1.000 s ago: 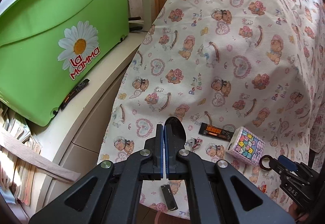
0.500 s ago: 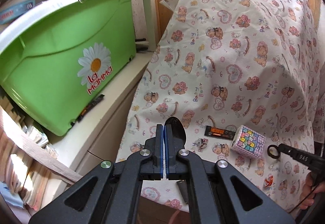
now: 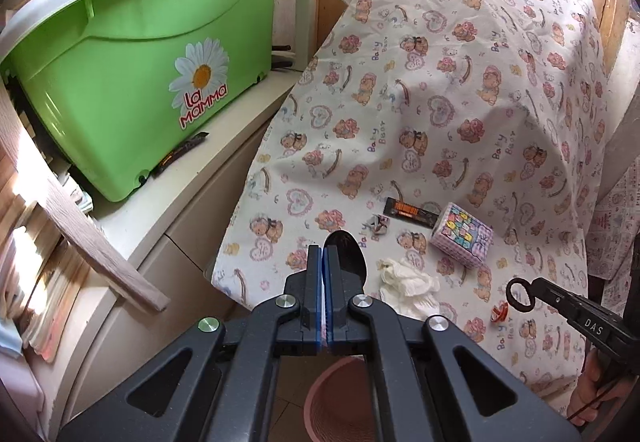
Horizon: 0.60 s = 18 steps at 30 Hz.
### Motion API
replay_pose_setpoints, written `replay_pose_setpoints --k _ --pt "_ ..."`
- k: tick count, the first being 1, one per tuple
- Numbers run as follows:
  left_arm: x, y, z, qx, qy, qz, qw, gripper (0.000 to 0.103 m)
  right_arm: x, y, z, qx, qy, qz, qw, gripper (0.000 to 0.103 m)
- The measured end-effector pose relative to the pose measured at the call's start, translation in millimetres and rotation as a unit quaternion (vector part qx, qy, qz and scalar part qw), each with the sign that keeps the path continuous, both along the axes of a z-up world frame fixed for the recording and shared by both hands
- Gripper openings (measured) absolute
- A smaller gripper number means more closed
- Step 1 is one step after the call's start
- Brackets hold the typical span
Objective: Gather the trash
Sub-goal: 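Carry spoon and hair tie over the pink basket and open both tools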
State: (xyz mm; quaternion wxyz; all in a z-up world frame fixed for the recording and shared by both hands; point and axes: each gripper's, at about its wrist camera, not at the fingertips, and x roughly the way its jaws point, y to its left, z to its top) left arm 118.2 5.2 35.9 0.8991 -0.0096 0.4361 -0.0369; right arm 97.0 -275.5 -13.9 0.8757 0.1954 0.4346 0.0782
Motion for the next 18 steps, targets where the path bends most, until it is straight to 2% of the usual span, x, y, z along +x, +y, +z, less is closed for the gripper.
replay_pose_setpoints --k 2,5,8,11,15,18 --pt "-10 -2 0 -0.005 0.001 -0.007 1.0 0.0 -11 10 4 0.008 -0.011 0.011 1.0 0.002" --pt "-23 -6 -3 -0.024 0.015 -0.024 0.9993 0.0 -33 26 15 -0.009 -0.036 0.024 0.999 0.002" --pt "-36 -14 -10 -0.022 0.024 -0.039 0.9987 0.0 -61 40 22 0.011 -0.052 0.045 0.998 0.002" --pt "-48 -19 -23 -0.033 0.029 -0.054 0.9976 0.0 -89 58 21 -0.011 -0.068 0.057 0.996 0.002" --pt "-57 -23 -51 -0.029 0.036 -0.057 0.9973 0.0 -108 75 2 -0.022 -0.048 0.08 0.995 0.002" --pt "-59 -24 -74 -0.04 0.065 -0.064 0.995 0.0 -108 81 -16 -0.042 -0.023 0.085 0.995 0.002"
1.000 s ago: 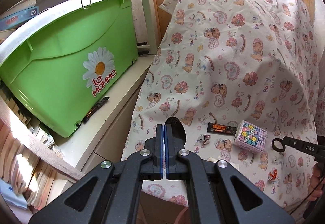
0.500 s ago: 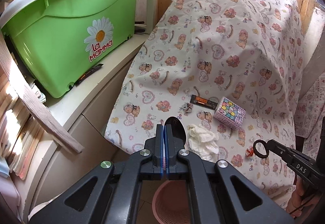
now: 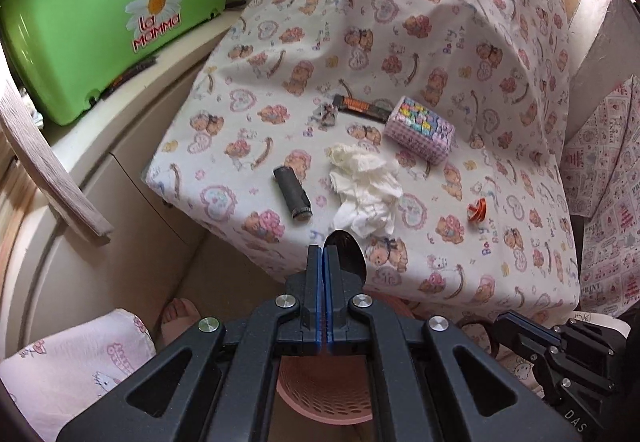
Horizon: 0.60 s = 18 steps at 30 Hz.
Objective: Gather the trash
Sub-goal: 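Carry spoon and hair tie over the pink basket and open both tools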
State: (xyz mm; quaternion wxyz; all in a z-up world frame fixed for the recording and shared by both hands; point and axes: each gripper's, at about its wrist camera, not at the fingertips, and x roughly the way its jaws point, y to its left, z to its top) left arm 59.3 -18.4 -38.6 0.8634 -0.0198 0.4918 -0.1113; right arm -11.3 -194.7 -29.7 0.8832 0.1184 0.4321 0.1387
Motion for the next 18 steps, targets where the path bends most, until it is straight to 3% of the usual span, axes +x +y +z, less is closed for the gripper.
replay_pose_setpoints --k 5,12,18 --pt "10 1 -39 -0.004 0.086 -0.004 0.9963 0.0 6 5 -24 -0.042 0.024 -0.001 0.999 0.002" --pt "14 5 -84 0.005 0.154 0.02 0.9878 0.0 14 21 -64 -0.077 0.078 0.017 0.994 0.002" --pt "14 16 -141 0.008 0.214 0.085 0.973 0.0 25 34 -115 -0.102 0.144 0.019 0.984 0.002"
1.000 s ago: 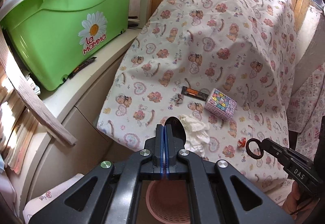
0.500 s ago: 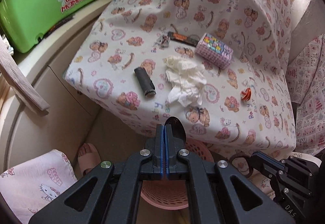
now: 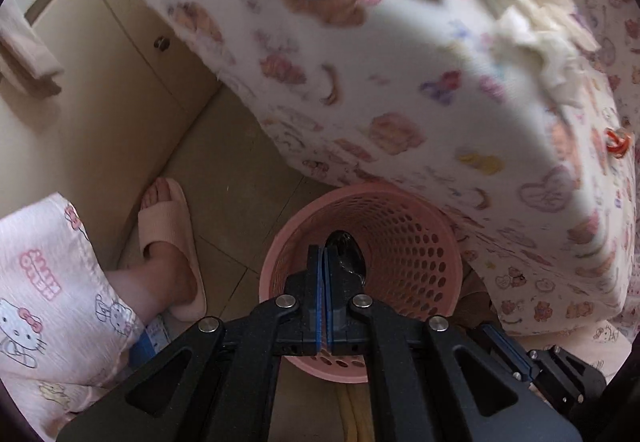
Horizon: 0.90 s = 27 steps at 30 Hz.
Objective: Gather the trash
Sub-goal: 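Carry spoon and hair tie over the pink basket and open both tools, then raise both open tools out of the basket back toward the table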
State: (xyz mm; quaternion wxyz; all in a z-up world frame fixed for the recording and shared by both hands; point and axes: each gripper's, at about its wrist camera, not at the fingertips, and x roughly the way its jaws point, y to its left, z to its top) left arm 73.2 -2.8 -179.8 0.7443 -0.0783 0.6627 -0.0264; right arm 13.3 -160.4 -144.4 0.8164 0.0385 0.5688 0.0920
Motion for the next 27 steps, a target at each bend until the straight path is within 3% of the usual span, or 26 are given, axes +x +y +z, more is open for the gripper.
replay_pose_setpoints --k 8,12,16,20,23,25,27 --pt "2 -11 -56 -0.005 0.061 -0.028 0.9977 0.0 16 0 -66 -0.016 0.104 -0.005 0.994 0.002" --pt "-4 -17 -73 0.019 0.079 -0.04 0.9959 0.0 15 3 -82 -0.013 0.139 -0.013 0.99 0.002" --pt "-7 -15 -87 0.01 0.111 -0.033 0.9932 0.001 15 -5 -96 0.002 0.175 -0.027 0.984 0.002" --pt "-7 -12 -88 0.016 0.111 -0.022 0.9935 0.006 13 -8 -107 -0.022 0.199 -0.032 0.979 0.003" --pt "-7 -9 -86 0.009 0.11 -0.016 0.9937 0.019 11 -11 -113 -0.014 0.208 -0.043 0.977 0.016" --pt "-7 -10 -82 0.005 0.108 -0.016 0.994 0.019 11 -13 -112 -0.014 0.202 -0.046 0.978 0.04" --pt "-6 -10 -77 0.004 0.101 -0.02 0.9947 0.024 11 -15 -108 -0.022 0.191 -0.046 0.98 0.043"
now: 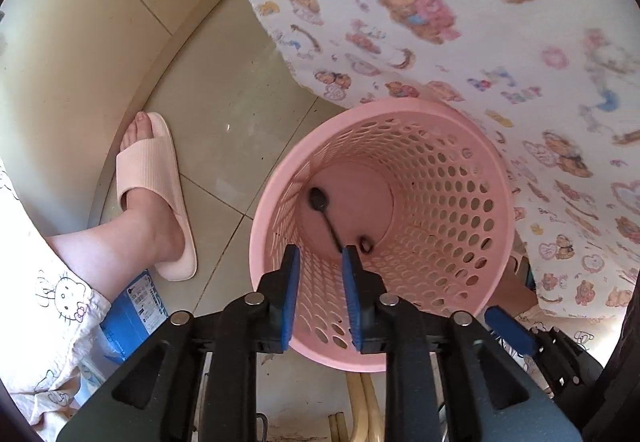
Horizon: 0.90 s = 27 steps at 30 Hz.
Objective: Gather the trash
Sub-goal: 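Raise both open tools out of the basket back toward the table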
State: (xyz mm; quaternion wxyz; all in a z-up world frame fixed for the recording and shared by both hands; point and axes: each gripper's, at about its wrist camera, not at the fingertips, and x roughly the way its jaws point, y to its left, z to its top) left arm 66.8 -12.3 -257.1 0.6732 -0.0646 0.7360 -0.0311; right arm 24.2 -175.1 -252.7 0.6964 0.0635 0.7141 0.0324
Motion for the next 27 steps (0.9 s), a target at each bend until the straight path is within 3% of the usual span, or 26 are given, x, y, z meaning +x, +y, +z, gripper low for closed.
replay_pose_setpoints --k 2,5,10,13,17,20,27 --pt "0 -2 10 0.004 -0.015 -0.008 0.9998 0.027 -1 1 1 -0.004 -0.007 -0.001 1.0 0.044" --pt "-3 -4 34 0.006 -0.046 -0.017 0.9988 0.052 0 1 11 -0.013 -0.026 -0.004 1.0 0.046" --pt "-8 4 83 0.031 -0.123 -0.014 0.9919 0.059 0 10 46 -0.024 -0.082 0.01 0.996 0.047" --pt "-7 10 111 0.011 -0.158 -0.005 0.9873 0.061 -3 12 71 -0.015 -0.124 0.004 0.992 0.049" --pt "-10 9 145 0.04 -0.236 -0.025 0.9707 0.068 -10 16 104 -0.015 -0.182 0.005 0.983 0.049" --pt "-13 9 164 0.046 -0.281 -0.029 0.9582 0.075 -12 15 124 -0.024 -0.221 0.006 0.975 0.056" --pt "-15 13 188 0.041 -0.322 -0.023 0.9456 0.077 -14 13 153 -0.03 -0.287 0.006 0.958 0.058"
